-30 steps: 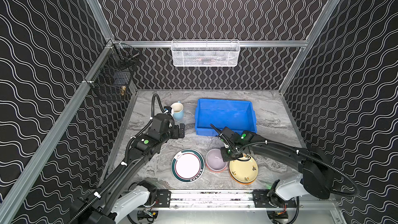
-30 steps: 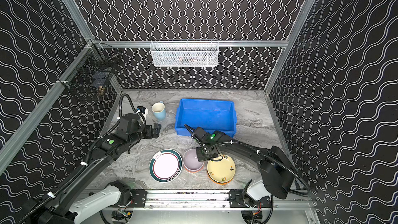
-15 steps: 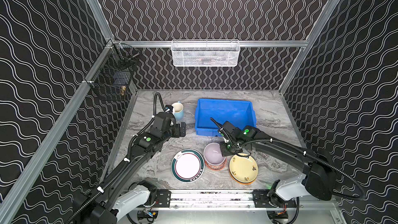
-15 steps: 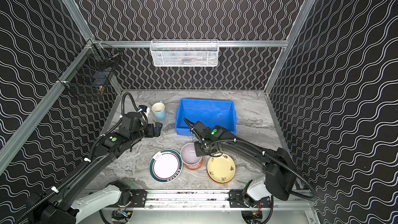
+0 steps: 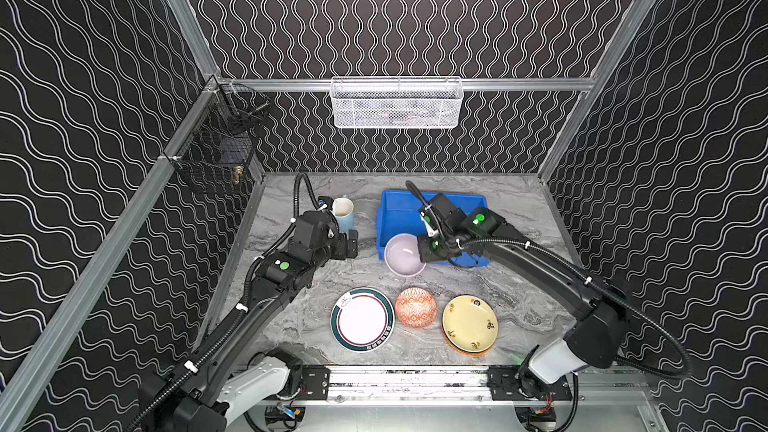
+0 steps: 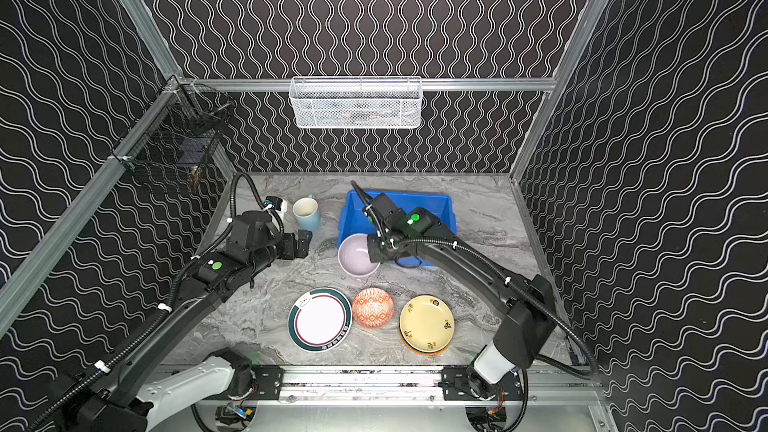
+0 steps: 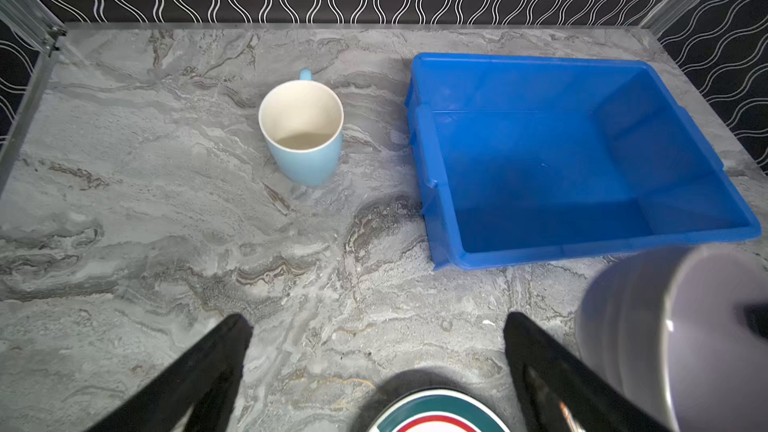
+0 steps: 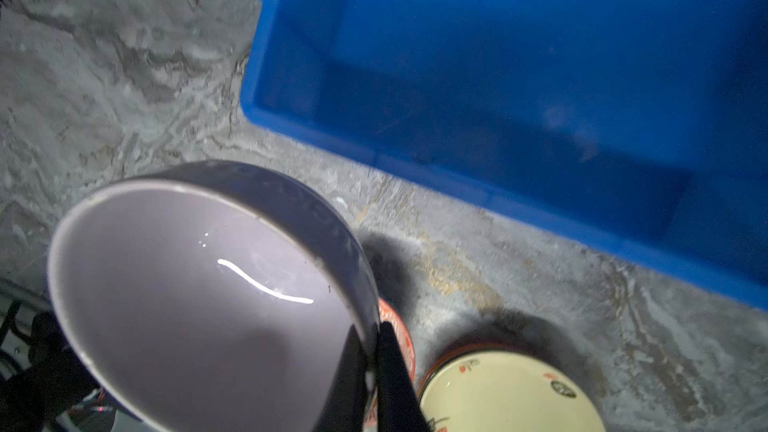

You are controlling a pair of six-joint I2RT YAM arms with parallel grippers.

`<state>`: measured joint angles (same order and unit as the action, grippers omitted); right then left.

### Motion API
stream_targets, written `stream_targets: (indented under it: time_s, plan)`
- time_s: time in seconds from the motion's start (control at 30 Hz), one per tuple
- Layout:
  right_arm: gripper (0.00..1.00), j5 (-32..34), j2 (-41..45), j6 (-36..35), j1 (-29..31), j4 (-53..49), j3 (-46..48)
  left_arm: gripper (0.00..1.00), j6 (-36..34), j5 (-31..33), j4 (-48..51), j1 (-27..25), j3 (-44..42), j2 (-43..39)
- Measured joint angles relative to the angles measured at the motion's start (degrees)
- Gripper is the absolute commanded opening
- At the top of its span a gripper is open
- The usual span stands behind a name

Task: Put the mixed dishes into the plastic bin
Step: 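Lift the lavender bowl with the right gripper and lower it into the bin, then open the right gripper and raise it out of the bin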

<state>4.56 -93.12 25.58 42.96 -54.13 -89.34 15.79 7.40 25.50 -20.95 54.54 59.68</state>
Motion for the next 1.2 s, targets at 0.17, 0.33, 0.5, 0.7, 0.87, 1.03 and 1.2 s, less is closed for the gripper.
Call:
stream_targets:
  time_s: [0.17, 0.33, 0.5, 0.7, 0.87, 1.03, 1.2]
  plan:
    - [0.0, 0.98, -6.78, -3.1, -6.78, 1.51, -7.19, 0.99, -0.72, 0.04, -0.28, 0.0, 0.28, 1.16]
    - [0.0, 1.38, -17.14, -5.86, -11.47, 3.48, -15.61, 0.99, -0.55, -0.26, -0.55, 0.0, 0.26, 2.64]
    - [0.0, 0.37, -28.02, -7.06, -13.79, 4.24, -24.9, 0.99, -0.55, 1.27, -0.52, 0.0, 0.26, 3.34]
    - [0.02, -2.43, -34.77, -7.15, -14.78, 5.44, -28.74, 0.99, -0.57, 2.03, -0.52, -0.02, 0.24, 4.07]
    - [0.04, -5.4, -38.51, -6.73, -15.1, 5.79, -29.88, 0.99, -0.57, 1.95, -0.59, -0.02, 0.17, 4.61]
    - [0.05, -7.3, -41.44, -6.54, -15.26, 6.97, -31.26, 0.99, -0.74, 2.03, -0.72, 0.0, -0.26, 4.5]
    - [0.15, -8.41, -42.91, -6.45, -15.21, 7.93, -33.16, 0.99, -0.74, 1.97, -0.81, -0.02, -0.57, 4.42]
